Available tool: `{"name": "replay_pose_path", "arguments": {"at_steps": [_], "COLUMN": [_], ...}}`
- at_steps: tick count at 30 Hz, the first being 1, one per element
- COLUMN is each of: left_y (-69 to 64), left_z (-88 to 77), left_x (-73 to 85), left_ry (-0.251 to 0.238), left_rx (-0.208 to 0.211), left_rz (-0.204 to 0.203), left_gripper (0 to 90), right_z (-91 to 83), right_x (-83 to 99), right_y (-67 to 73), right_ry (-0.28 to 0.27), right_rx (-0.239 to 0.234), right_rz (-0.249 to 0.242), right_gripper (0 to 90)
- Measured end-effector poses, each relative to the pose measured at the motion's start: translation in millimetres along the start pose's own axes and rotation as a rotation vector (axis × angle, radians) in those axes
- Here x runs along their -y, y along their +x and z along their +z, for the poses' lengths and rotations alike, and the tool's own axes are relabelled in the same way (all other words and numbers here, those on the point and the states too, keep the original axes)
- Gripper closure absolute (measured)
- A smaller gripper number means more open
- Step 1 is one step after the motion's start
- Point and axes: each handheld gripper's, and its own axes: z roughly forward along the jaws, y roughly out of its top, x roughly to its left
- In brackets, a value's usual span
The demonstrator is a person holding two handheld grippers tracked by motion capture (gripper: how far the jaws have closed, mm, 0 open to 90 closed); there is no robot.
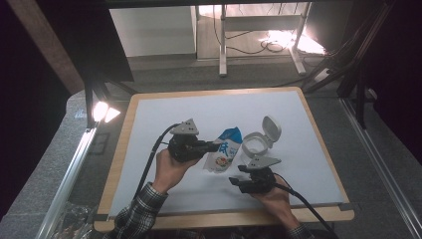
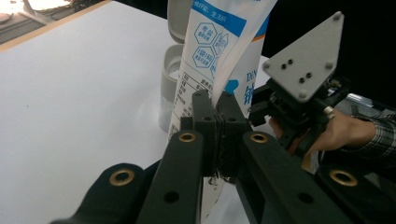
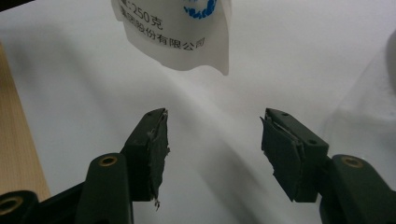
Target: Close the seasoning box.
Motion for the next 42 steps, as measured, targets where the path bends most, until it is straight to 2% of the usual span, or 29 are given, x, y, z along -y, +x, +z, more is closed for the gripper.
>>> {"name": "replay_pose_path", "arguments": {"at_steps": [5, 15, 22, 24, 26, 27, 31, 32, 36, 37, 40, 41, 42], "left_y": [-1.2, -3.8, -4.1, -4.2, -3.7, -3.9, -3.6, -3.3, -3.3, -3.4, -2.1, -1.3, -1.3], "left_z": [0.4, 4.2, 5.9, 6.7, 7.5, 7.7, 7.6, 7.2, 7.3, 8.3, 9.9, 11.4, 11.4], "left_x": [-2.2, -6.0, -7.6, -8.0, -8.1, -8.3, -9.0, -9.2, -9.7, -9.4, -9.2, -8.9, -8.9], "left_ry": [-0.005, -0.008, -0.015, -0.016, -0.017, -0.020, -0.021, -0.022, -0.020, -0.019, -0.017, -0.014, -0.014], "left_rx": [0.007, 0.039, 0.052, 0.051, 0.060, 0.065, 0.071, 0.071, 0.072, 0.072, 0.074, 0.069, 0.069], "left_rz": [-0.009, -0.013, -0.025, -0.030, -0.037, -0.042, -0.050, -0.052, -0.054, -0.055, -0.062, -0.062, -0.062], "left_gripper": [89.2, 89.3, 89.3, 89.3, 89.3, 89.4, 89.4, 89.4, 89.4, 89.5, 89.4, 89.4, 89.4], "right_z": [7.1, 21.2, 23.6, 26.0, 26.6, 27.5, 28.8, 28.6, 27.6, 27.1, 27.3, 27.6, 27.6], "right_x": [-0.6, -4.9, -8.9, -9.6, -9.8, -10.3, -11.0, -11.4, -13.7, -14.3, -14.6, -14.0, -14.0], "right_y": [0.3, 8.1, 9.7, 12.2, 13.1, 14.9, 15.9, 16.6, 17.2, 17.9, 17.9, 18.5, 18.5], "right_ry": [0.007, -0.022, -0.069, -0.070, -0.074, -0.078, -0.081, -0.088, -0.115, -0.119, -0.118, -0.111, -0.111], "right_rx": [0.029, 0.075, 0.113, 0.138, 0.140, 0.158, 0.157, 0.153, 0.164, 0.155, 0.140, 0.119, 0.119], "right_rz": [-0.005, 0.004, 0.020, 0.003, -0.001, -0.019, -0.022, -0.013, -0.027, -0.014, -0.014, -0.013, -0.013], "right_gripper": [41.3, 41.3, 41.3, 41.3, 41.3, 41.3, 41.3, 41.3, 41.3, 42.2, 48.0, 53.2, 53.2]}}
